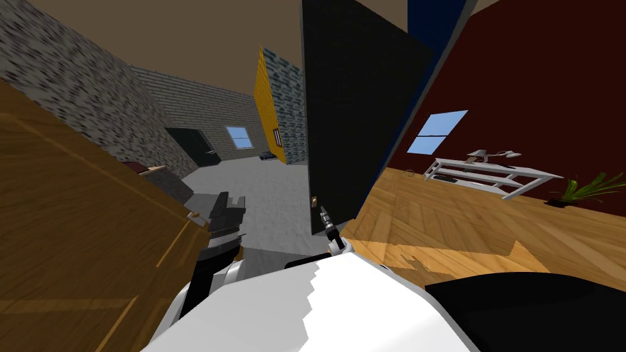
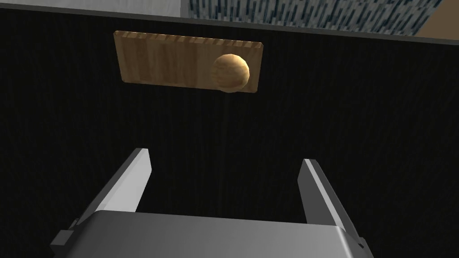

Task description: Push the door open

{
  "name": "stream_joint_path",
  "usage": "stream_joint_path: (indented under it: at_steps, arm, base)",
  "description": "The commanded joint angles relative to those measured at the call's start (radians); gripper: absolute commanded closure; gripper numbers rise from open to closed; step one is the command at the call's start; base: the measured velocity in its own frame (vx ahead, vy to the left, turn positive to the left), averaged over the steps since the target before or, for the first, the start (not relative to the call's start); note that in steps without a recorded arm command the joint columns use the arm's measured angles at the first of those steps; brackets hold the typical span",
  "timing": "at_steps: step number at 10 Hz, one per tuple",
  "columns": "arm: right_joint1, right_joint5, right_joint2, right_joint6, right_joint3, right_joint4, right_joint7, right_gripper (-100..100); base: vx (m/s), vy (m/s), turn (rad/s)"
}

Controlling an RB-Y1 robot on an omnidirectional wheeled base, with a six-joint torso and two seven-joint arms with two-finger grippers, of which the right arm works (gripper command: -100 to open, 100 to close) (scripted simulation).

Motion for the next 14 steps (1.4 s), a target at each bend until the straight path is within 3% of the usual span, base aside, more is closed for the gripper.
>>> stream_joint_path:
  at_steps: [1,5,9,10,11,14]
  arm:
    - [0.000,0.000,0.000,0.000,0.000,0.000,0.000,-100]
    - [0.001,-0.003,-0.015,-0.011,-0.008,0.005,0.005,-100]
    - [0.002,-0.007,0.002,-0.026,-0.016,0.012,0.012,-100]
    - [0.003,-0.006,-0.002,-0.025,-0.015,0.012,0.011,-100]
    - [0.003,-0.006,-0.002,-0.025,-0.015,0.012,0.011,100]
    - [0.003,-0.006,-0.002,-0.025,-0.015,0.012,0.011,100]
  base:
    - [-0.143,0.021,-0.014]
    - [0.158,0.041,0.022]
    - [0.231,0.037,0.027]
    - [0.070,0.014,-0.008]
    - [-0.013,-0.001,0.007]
    - [-0.019,-0.004,0.003]
